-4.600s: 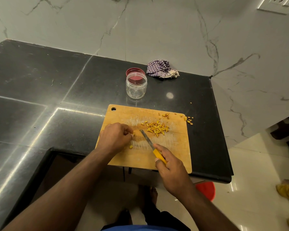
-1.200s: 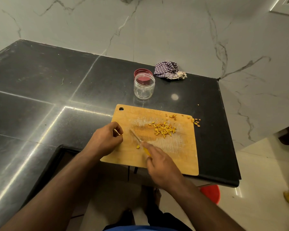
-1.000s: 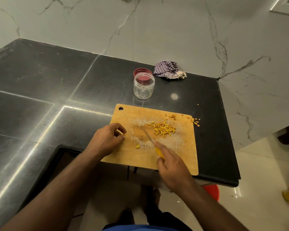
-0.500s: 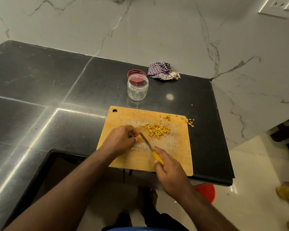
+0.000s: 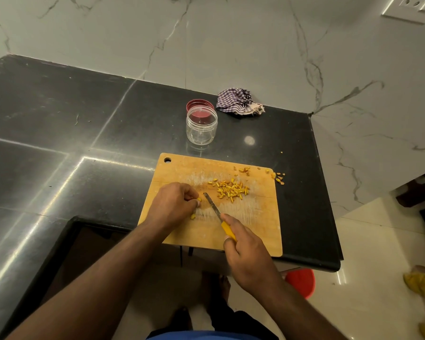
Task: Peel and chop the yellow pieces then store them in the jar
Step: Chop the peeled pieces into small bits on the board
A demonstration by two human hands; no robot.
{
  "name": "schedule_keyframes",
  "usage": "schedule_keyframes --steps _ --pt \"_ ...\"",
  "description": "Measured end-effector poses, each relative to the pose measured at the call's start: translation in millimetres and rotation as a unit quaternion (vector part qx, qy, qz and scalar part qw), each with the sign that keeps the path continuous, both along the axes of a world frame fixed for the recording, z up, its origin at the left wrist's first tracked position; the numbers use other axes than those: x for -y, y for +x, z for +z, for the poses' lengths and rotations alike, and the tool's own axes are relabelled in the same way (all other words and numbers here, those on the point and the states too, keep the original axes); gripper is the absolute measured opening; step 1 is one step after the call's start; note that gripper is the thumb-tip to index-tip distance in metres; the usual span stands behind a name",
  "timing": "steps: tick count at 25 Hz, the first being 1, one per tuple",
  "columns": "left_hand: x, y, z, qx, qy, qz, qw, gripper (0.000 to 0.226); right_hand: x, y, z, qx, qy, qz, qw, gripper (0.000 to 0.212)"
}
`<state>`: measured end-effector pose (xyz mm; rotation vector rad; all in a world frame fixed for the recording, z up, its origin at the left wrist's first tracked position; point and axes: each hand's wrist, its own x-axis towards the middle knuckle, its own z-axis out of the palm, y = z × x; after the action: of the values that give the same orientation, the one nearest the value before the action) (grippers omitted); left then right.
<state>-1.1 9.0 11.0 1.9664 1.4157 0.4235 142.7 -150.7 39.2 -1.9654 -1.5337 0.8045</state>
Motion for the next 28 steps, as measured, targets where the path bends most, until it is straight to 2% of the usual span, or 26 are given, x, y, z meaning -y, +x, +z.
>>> schedule_keyframes --steps 13,21,28 --pt "6.3 0.4 -3.2 0.003 0.041 0.009 0.999 0.014 -3.0 -8.7 2.9 0.038 0.003 0.040 0.998 0.051" --pt "4.9 3.0 -4.6 0.012 0.018 0.024 0.999 0.008 -9.7 -15.7 0.0 0.091 -0.022 0.073 0.993 0.053" --pt "5.1 4.4 -8.1 -0.001 0.031 0.033 0.999 0.007 11.5 -14.3 -1.2 0.078 -0.025 0.069 0.994 0.053"
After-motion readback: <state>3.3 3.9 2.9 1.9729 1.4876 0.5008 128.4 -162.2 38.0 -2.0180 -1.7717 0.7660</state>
